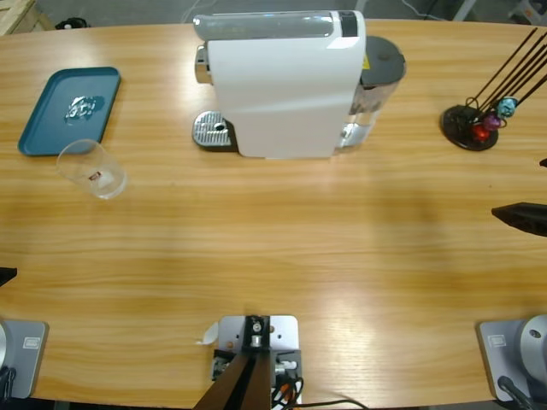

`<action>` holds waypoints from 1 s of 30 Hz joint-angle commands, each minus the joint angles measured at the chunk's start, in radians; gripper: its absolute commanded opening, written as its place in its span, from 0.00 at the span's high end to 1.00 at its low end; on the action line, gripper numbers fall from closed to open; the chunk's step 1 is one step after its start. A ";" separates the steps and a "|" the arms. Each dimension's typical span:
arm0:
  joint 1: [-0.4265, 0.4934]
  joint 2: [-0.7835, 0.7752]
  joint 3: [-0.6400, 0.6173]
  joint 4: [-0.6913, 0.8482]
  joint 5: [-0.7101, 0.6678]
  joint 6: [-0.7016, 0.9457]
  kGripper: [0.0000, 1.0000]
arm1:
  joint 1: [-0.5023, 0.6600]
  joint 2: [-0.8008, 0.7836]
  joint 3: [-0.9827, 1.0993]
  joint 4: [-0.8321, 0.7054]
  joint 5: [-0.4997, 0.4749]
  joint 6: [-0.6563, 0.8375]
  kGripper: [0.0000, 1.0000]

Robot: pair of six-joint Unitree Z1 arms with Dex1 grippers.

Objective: Pour coffee

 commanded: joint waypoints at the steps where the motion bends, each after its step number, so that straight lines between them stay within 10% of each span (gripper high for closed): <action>1: 0.009 -0.003 0.038 -0.016 -0.006 -0.011 0.01 | -0.014 -0.017 0.031 -0.006 0.014 -0.016 0.00; 9: 0.023 0.004 0.030 -0.041 0.019 -0.028 0.01 | -0.014 -0.014 0.031 -0.006 0.019 -0.019 0.00; 12: 0.067 0.147 -0.104 -0.054 -0.062 -0.079 0.27 | -0.014 -0.003 0.029 -0.005 0.019 -0.020 0.00; 18: 0.316 0.495 -0.354 -0.090 -0.261 -0.225 0.26 | -0.014 0.012 0.026 -0.003 0.025 -0.020 0.00; 30: 0.341 0.869 -0.665 -0.090 -0.393 -0.314 0.24 | -0.014 0.017 0.025 -0.003 0.028 -0.022 0.02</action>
